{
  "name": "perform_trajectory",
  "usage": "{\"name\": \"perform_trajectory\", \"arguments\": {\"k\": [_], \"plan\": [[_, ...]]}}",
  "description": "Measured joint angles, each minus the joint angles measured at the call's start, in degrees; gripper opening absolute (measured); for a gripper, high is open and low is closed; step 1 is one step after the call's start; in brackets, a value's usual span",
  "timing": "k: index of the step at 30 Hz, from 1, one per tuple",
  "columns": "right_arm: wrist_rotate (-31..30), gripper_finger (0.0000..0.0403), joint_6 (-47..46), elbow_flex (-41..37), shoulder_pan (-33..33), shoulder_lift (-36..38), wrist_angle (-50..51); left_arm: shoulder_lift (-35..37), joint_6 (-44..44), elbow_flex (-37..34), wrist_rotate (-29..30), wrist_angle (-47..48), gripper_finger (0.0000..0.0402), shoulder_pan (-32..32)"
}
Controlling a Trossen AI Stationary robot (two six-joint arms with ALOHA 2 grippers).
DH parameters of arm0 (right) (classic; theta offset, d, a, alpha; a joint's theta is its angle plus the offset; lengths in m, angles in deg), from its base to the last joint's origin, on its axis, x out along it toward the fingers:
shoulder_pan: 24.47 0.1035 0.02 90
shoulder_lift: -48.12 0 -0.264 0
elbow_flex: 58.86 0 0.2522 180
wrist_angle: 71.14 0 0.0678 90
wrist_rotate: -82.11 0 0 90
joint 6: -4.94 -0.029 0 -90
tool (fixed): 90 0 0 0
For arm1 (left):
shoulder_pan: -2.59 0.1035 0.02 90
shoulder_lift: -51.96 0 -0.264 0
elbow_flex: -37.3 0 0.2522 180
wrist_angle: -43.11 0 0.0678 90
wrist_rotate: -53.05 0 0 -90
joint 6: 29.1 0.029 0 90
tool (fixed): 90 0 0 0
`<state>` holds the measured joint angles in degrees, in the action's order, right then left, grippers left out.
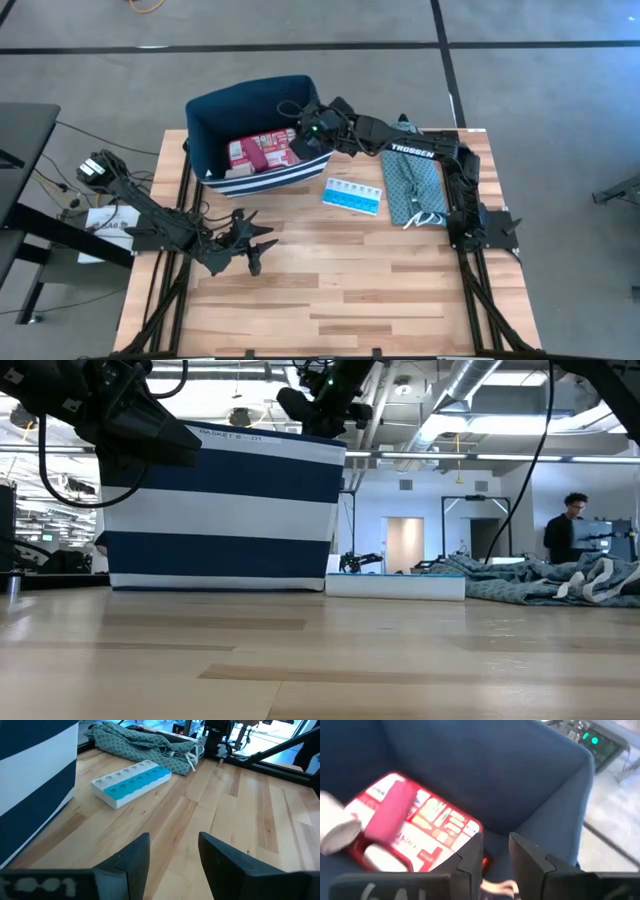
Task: Pick & place medical supplies in basket/bin
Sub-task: Put the white pill organizer into the blue bin
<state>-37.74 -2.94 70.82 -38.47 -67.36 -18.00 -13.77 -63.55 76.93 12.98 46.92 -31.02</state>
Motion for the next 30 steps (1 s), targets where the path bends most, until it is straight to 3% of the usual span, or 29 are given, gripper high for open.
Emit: {"name": "perform_trajectory", "arguments": {"k": [5,13,17,23,30], "plan": [[-0.08,0.0104,4.92,0.07,3.32,0.49,2.92,0.0,0.48,0.0,0.31,0.0,0.0157,0.18],[-3.28,0.0136,6.25,4.88,11.07,0.44,18.5,0.0,0.44,0.0,0.06,0.02,0.0157,1.03],[-6.57,0.0152,0.04,7.85,16.0,0.6,28.82,0.0,0.44,0.0,0.0,0.02,0.0157,1.03],[-6.17,0.0183,-17.81,6.55,18.89,0.23,49.99,0.0,0.39,0.0,-0.11,0.02,0.0157,1.01],[-0.64,0.0213,-19.1,-3.59,17.41,0.46,49.06,0.0,-1.27,0.0,-0.11,0.03,0.0157,1.01]]}}
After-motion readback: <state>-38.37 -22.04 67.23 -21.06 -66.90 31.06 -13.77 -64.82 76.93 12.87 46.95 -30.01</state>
